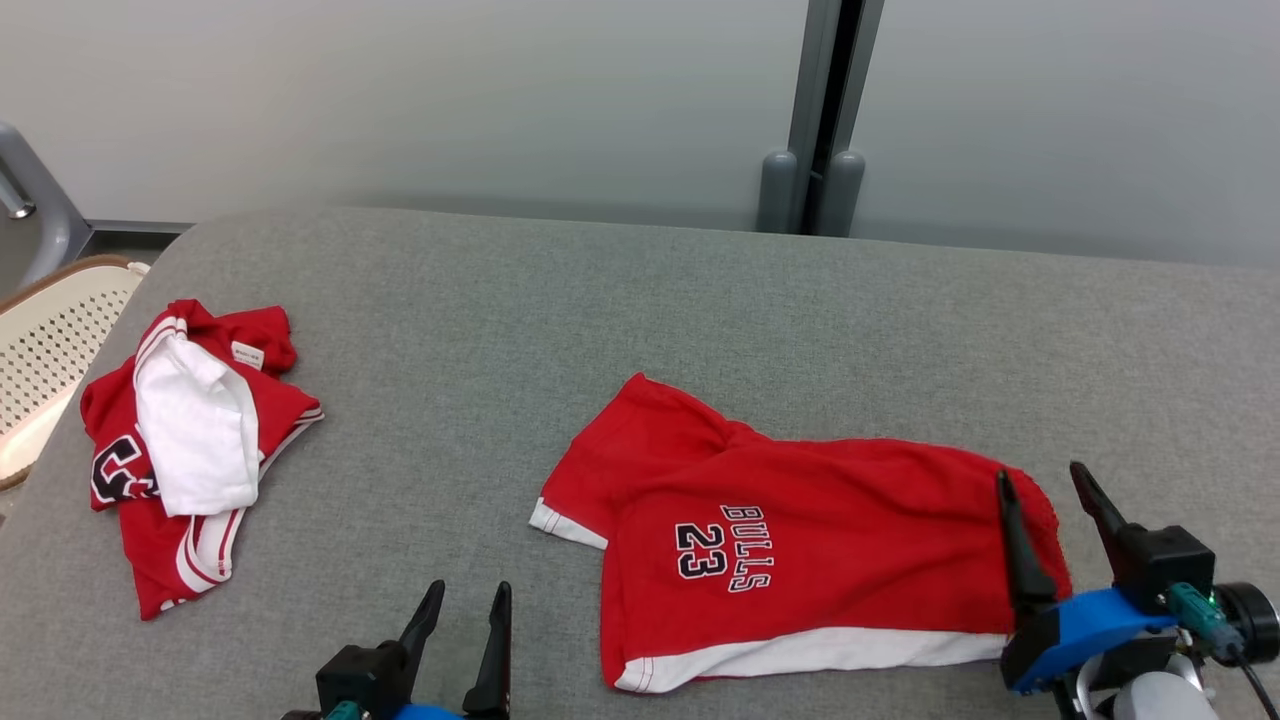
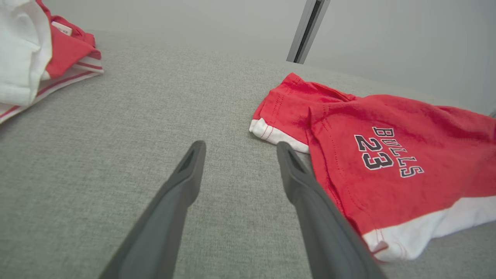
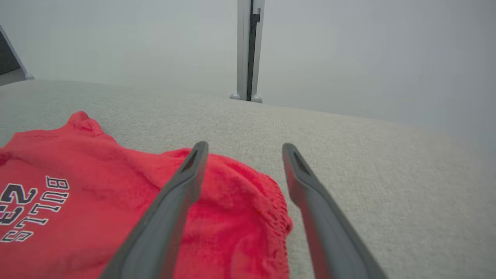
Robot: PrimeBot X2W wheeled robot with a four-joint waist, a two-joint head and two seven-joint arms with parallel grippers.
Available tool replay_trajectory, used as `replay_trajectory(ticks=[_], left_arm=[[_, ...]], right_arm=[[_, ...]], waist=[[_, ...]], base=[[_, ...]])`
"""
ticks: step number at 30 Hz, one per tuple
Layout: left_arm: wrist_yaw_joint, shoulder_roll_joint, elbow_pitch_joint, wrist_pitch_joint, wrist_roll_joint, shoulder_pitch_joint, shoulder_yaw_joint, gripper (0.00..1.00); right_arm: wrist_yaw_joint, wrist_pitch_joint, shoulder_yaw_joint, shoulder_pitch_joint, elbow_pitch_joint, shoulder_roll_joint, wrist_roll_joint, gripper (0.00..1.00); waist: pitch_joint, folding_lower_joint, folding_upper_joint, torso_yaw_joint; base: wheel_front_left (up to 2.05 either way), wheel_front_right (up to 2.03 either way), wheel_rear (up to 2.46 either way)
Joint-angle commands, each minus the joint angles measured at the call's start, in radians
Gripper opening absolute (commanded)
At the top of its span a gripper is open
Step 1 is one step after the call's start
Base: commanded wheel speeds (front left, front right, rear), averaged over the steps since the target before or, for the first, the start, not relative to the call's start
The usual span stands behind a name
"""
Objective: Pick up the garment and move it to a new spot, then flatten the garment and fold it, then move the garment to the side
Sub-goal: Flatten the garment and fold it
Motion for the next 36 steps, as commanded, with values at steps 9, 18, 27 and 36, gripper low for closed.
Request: replay_trajectory(ticks=[9,18,27,36], left_arm=[[-0.002,0.0,0.008,-0.003,0.022,0.029,0.032,1.0],[-0.002,0.0,0.005,-0.003,0.03,0.062,0.04,1.0],[-0.002,0.0,-0.002,-0.003,0.033,0.066,0.034,1.0],[-0.002,0.0,0.002,-0.003,-0.031,0.047,-0.083,1.0]], right_arm=[[0.0,-0.003,0.057,0.122,-0.134,0.043,-0.034,1.0],[0.0,-0.003,0.071,0.2,-0.09,0.042,0.045,1.0],[0.0,-0.003,0.083,0.191,-0.083,0.043,0.061,1.0],[0.0,-0.003,0.089,0.186,-0.074,0.043,0.066,1.0]], waist=[[-0.054,-0.0001,0.0,-0.027],[-0.095,-0.0001,0.0,-0.048],[-0.101,-0.0001,0.0,-0.053],[-0.084,-0.0001,0.0,-0.06]], base=[[0.0,0.0,0.0],[0.0,0.0,0.0],[0.0,0.0,0.0],[0.0,0.0,0.0]])
